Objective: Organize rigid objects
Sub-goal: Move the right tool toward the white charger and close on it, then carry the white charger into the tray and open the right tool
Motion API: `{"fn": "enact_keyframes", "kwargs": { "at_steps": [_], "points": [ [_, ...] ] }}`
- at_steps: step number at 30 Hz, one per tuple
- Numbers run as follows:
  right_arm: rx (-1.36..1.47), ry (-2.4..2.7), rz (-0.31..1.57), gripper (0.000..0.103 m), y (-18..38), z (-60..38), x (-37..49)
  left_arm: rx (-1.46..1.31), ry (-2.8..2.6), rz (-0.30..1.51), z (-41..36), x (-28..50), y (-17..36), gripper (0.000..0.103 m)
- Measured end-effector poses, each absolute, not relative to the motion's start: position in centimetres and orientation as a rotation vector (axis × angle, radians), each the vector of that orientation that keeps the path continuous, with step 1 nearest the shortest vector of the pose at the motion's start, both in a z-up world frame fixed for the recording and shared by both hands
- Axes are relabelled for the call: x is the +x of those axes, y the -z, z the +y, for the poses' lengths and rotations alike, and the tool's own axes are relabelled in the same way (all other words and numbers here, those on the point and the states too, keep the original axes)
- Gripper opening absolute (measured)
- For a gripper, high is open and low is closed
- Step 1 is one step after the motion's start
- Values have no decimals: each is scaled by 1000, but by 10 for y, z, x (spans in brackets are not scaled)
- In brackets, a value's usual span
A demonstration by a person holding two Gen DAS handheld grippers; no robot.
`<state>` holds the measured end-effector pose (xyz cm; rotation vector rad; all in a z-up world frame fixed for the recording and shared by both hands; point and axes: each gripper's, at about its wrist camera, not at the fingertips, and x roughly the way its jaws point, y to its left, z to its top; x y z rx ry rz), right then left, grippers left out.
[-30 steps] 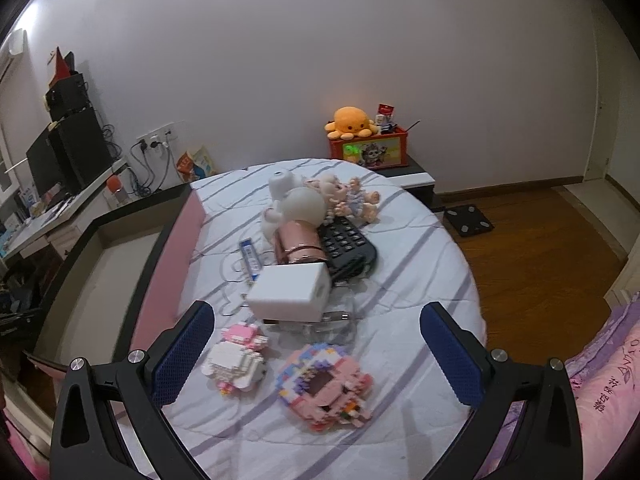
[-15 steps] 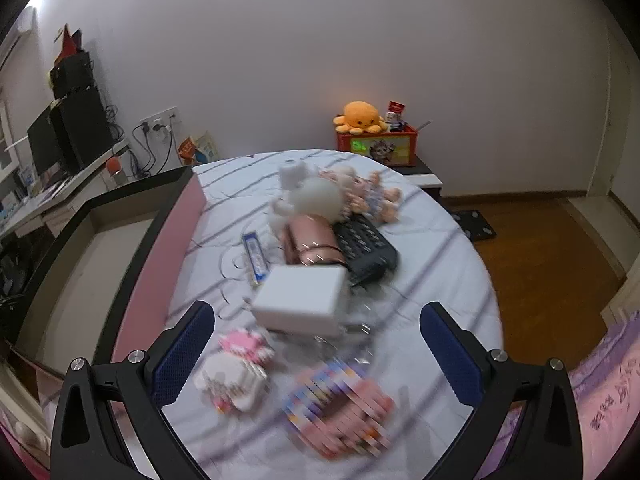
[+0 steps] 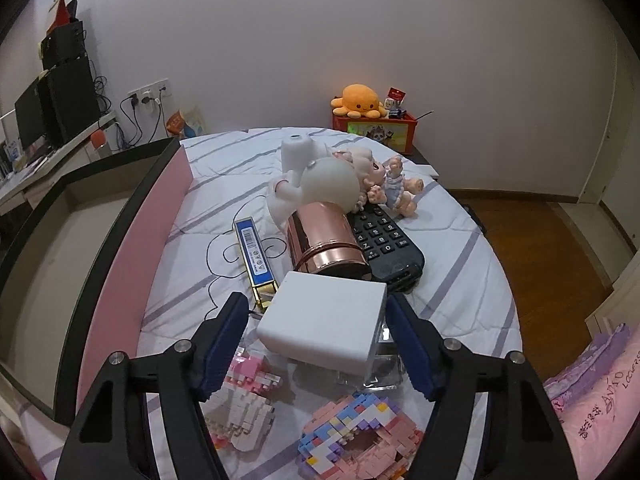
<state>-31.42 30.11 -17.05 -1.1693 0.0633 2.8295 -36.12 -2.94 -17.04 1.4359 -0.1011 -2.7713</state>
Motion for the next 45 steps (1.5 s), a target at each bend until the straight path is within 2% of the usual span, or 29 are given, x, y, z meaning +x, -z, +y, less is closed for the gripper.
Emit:
{"fn": "enact_keyframes", "kwargs": {
  "at_steps": [10, 12, 25, 38, 45],
  "points": [
    [-1110, -2866, 18, 72, 148, 289, -305, 1436, 2775, -99, -29, -362, 170, 3],
    [-1082, -2893, 18, 68, 138, 283, -304, 1435, 2775, -101, -29, -362, 170, 3],
    [-1018, -3122, -48, 68, 97, 202, -306, 1442, 2781, -84, -32, -363, 170, 3],
    [-1438, -3230, -170, 69, 145, 98, -335, 1442, 2787, -82, -31, -362, 171, 3],
    [-1505, -3226, -199, 69, 156, 87, -339, 1443, 2786, -88, -29, -362, 171, 3]
  ]
}}
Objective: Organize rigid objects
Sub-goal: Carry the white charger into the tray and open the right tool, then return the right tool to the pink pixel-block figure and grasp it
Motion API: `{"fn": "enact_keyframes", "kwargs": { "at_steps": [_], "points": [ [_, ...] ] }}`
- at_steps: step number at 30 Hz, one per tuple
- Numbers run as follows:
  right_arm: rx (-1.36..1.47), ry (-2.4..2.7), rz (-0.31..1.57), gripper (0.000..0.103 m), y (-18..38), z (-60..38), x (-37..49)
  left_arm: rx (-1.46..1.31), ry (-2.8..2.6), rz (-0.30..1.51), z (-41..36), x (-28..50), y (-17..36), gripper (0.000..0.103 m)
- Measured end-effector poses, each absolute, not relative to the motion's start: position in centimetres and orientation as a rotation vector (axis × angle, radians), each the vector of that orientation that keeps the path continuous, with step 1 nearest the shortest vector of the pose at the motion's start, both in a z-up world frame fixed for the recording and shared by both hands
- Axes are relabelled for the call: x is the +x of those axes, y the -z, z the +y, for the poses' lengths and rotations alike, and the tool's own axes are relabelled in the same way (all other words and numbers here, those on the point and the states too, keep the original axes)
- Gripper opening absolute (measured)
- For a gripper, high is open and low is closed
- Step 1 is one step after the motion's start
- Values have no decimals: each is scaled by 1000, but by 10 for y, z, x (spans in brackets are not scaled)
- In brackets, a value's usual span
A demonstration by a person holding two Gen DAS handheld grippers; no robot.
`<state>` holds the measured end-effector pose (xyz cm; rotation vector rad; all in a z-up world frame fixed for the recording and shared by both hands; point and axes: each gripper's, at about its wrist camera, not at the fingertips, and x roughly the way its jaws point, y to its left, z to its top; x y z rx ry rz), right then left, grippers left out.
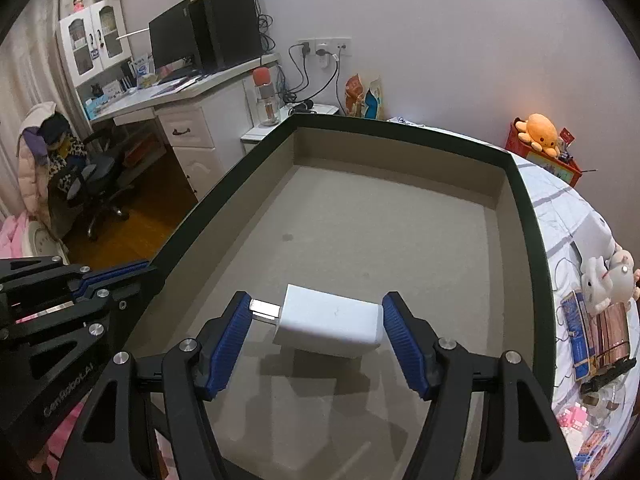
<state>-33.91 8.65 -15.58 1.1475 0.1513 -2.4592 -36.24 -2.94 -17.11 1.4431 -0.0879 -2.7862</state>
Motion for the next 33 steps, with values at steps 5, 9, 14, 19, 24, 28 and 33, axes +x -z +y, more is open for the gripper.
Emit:
{"fn": "enact_keyframes", "kwargs": {
  "at_steps": [5, 9, 14, 19, 24, 28, 33],
  "points": [
    [1106, 2431, 125, 69, 155, 85, -340, 1448, 2793, -71, -30, -363, 171, 1],
    [1057, 2460, 111, 75, 150, 91, -335, 1446, 2785, -91, -28, -363, 172, 1],
    [945, 2544, 132, 80, 131, 108, -327, 1445, 2785, -90, -29, -363, 171, 1],
    [923, 2644, 41, 80, 116, 150, -319, 1445, 2784, -90, -29, -363, 171, 1],
    [943, 2783, -34, 80, 108, 209, -307, 1443, 2785, -93, -29, -363, 170, 2],
    [1015, 2909, -34, 80, 111, 255, -295, 1444, 2791, -87, -30, -362, 171, 2],
    [1150, 3003, -112, 80, 132, 309, -272, 1443, 2786, -95, -30, -363, 171, 2]
  ]
}}
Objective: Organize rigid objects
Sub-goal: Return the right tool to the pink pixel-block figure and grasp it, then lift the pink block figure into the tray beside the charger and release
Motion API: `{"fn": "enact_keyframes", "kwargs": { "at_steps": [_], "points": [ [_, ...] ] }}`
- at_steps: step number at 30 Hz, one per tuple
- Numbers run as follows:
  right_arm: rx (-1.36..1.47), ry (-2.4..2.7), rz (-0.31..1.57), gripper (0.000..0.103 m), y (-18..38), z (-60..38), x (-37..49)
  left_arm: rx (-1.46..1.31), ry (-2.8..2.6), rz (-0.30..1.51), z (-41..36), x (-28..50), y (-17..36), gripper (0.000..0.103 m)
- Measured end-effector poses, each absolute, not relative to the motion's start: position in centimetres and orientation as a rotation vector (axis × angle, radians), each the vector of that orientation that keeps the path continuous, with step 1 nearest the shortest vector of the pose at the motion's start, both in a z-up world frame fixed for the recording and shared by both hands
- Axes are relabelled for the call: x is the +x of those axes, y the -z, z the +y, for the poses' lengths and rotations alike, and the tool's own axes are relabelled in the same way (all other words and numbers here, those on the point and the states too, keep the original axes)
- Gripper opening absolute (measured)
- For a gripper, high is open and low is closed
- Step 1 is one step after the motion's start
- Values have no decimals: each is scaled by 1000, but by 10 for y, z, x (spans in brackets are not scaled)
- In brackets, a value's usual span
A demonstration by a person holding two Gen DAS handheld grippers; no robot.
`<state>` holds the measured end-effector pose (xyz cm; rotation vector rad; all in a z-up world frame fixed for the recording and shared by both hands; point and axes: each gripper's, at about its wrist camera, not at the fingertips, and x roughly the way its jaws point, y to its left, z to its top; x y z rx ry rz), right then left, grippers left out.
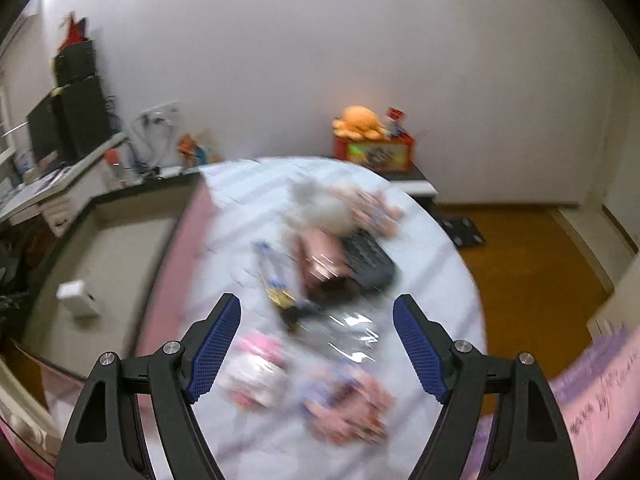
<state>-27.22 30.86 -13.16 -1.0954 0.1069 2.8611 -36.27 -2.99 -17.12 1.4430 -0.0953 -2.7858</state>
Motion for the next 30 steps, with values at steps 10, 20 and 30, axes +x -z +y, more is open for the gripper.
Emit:
{"fn": "enact_keyframes", "kwargs": {
  "at_steps": [10, 20, 30],
  "points": [
    [-1200, -2810, 78, 80, 162, 317, -258, 1441, 2776, -109, -26, -363, 173, 2],
    [-1278, -2767, 68, 80, 191, 329, -259, 1443, 2775, -120, -25, -362, 173, 4],
    [-1297, -2837, 89, 63, 190, 328, -259, 1446, 2778, -127, -22, -363, 173, 7]
  ]
}}
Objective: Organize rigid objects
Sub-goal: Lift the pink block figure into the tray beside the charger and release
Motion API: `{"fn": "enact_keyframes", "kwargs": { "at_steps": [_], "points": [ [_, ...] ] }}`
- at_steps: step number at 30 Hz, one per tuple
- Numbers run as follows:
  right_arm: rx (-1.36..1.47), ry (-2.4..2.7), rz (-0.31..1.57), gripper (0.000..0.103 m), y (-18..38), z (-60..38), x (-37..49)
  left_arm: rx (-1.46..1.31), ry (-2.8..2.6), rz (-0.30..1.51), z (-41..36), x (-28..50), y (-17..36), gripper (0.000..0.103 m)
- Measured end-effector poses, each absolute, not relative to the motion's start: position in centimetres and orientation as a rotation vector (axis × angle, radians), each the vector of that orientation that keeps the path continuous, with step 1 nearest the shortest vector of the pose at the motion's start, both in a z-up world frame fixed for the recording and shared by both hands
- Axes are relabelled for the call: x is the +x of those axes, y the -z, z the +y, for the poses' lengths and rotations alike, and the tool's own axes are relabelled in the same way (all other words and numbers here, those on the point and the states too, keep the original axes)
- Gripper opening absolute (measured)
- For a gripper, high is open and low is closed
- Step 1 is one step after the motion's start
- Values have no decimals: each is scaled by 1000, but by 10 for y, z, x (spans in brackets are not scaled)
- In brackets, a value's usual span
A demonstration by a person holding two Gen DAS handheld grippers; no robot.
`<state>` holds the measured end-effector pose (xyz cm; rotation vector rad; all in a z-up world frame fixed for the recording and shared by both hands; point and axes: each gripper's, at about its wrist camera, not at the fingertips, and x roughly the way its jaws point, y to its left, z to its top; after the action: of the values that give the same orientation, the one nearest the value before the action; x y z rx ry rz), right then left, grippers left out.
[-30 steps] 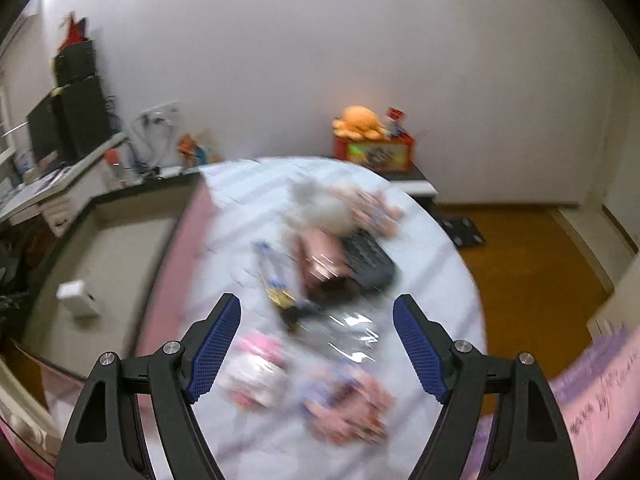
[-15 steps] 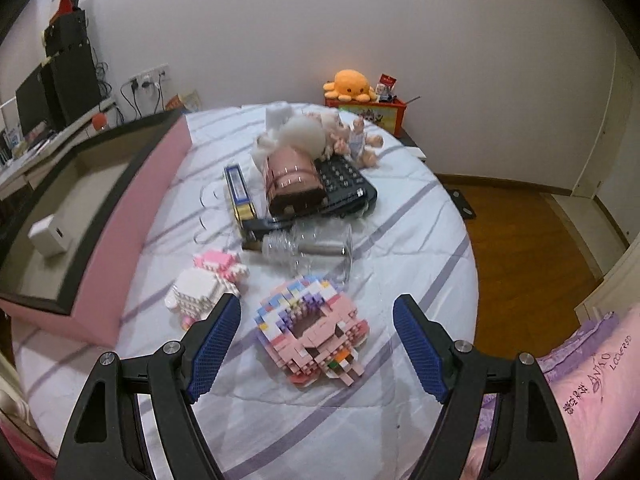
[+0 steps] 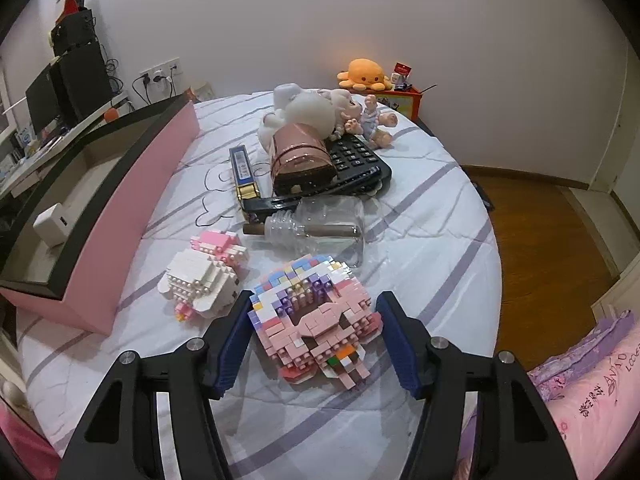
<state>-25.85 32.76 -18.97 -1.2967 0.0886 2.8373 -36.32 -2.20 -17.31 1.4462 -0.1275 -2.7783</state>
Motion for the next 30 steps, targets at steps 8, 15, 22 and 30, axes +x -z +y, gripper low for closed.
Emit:
{"fn": "enact_keyframes", "kwargs": {
  "at_steps": [8, 15, 22, 30],
  "points": [
    [-1244, -2857, 82, 63, 172, 324, -255, 1449, 2780, -129, -19, -365, 173, 7],
    [-1190, -2915, 71, 63, 150, 311, -253, 1450, 2783, -122, -19, -365, 172, 7],
    [-1129, -3108, 22, 63, 114, 256, -266, 1450, 2783, -116, -20, -365, 172, 7],
    [-1273, -3236, -114, 63, 119, 164, -303, 1453, 2786, -108, -21, -365, 172, 7]
  ]
}}
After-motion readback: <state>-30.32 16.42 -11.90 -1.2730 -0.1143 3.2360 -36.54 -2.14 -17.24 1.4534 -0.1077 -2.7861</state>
